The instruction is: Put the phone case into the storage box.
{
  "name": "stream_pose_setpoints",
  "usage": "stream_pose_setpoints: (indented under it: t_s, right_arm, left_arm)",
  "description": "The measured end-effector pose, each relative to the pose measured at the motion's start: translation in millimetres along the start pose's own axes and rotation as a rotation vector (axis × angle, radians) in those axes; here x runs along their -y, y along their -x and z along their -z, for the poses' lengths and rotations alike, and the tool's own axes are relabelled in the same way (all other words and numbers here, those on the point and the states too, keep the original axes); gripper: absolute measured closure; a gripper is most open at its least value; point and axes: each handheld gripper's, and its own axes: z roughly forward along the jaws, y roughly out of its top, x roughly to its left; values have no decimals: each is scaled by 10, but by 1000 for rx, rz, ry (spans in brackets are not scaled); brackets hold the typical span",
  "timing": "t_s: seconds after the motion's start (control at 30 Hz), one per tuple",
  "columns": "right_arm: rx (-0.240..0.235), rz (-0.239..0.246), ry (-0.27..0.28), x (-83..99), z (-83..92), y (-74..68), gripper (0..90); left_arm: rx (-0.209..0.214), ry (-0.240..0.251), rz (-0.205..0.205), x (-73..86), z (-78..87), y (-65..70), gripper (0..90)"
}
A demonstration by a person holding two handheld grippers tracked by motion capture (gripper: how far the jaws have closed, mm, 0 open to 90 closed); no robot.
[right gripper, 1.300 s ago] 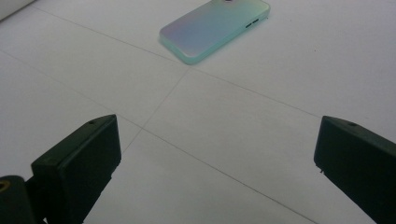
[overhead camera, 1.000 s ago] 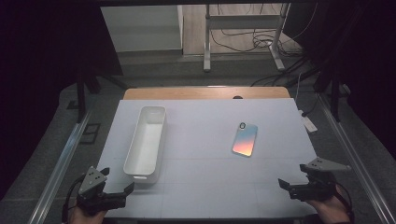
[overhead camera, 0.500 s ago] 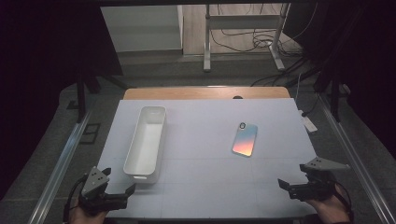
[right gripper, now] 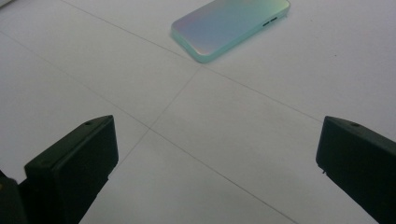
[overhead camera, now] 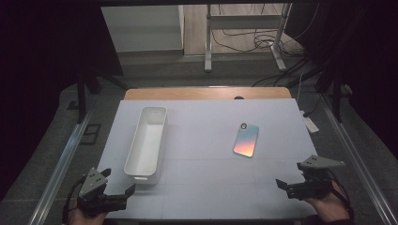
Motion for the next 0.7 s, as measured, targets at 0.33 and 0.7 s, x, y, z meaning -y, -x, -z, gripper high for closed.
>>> stream_pose_setpoints:
  t_s: [0.33, 0.7]
  right_arm:
    - [-23, 14, 17, -96, -61, 17, 0]
    - [-50, 4, 8, -247, -165, 50, 0]
  left_arm:
    - [10, -10, 23, 1, -6, -25, 14]
    - [9, -17, 14, 0, -15, -13, 14]
